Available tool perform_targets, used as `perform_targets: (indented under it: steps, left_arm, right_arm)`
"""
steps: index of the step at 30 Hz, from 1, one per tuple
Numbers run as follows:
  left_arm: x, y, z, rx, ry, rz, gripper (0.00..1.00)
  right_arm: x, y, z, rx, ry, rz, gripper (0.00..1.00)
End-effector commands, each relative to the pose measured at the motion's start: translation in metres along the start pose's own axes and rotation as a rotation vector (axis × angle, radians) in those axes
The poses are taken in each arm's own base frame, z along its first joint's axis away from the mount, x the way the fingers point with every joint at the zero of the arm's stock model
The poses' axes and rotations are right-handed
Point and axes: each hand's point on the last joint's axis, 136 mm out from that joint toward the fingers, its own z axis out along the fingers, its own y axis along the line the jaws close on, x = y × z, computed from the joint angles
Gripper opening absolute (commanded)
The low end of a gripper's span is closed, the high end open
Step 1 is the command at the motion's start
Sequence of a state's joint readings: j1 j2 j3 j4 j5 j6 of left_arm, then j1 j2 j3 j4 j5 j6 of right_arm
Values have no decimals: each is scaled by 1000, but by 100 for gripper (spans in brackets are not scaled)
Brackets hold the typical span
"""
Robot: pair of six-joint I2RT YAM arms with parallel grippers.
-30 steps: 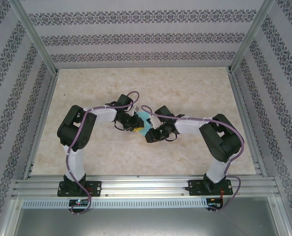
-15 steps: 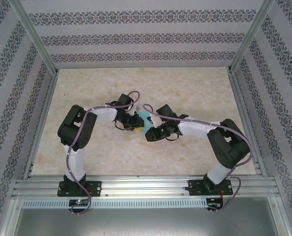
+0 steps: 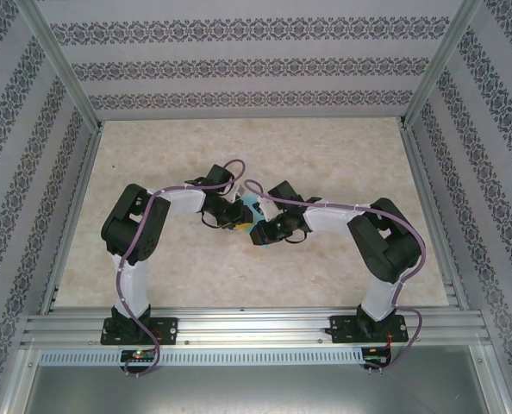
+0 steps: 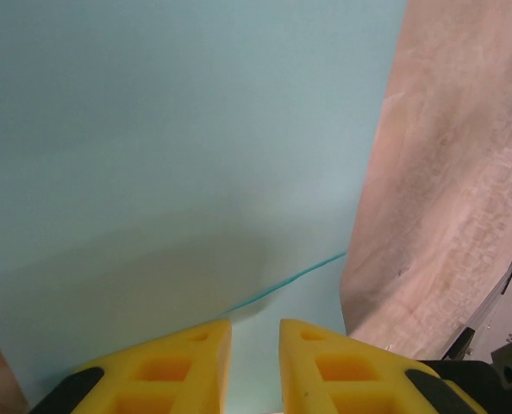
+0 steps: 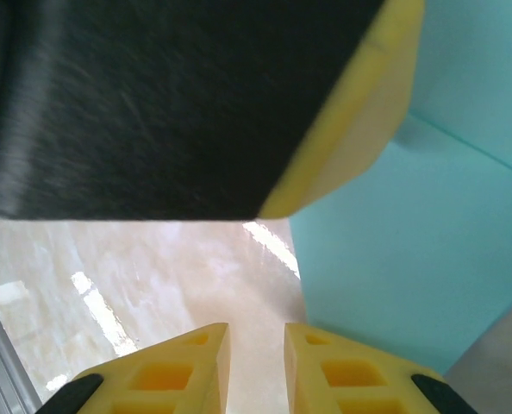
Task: Fold a paper plane with a square sheet of paper (fold left side to right side)
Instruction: Third fold the triangle at the center of the table.
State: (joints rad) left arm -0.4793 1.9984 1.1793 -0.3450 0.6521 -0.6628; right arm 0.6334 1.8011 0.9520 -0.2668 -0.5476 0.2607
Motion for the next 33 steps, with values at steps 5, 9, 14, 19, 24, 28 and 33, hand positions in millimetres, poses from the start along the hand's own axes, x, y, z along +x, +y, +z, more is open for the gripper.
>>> perform_targets:
  steps: [5,9,14,19,24,28,33]
  left_arm:
    - [2,33,14,-117,-3,-17,24]
    - [1,34,14,-122,-3,-15,24]
    - [1,34,13,-126,-3,-15,24]
    - [1,35,14,-130,-4,-16,24]
    - [1,35,13,-130,-3,-15,24]
    - [1,35,13,-132,-3,-15,24]
    - [0,33,13,-125,-5,-10,24]
  right_arm:
    - [25,-12,9,51,81,16,24]
    - [42,-17,11,75,129,34,24]
    - [55,-19,12,81,165,50,24]
    - [66,-14,9,63,181,72,21]
    - [84,-15,5,54,207,120,20]
    - [94,-13,4,29,210,149,18]
    - [75,0,-14,2,128,110,18]
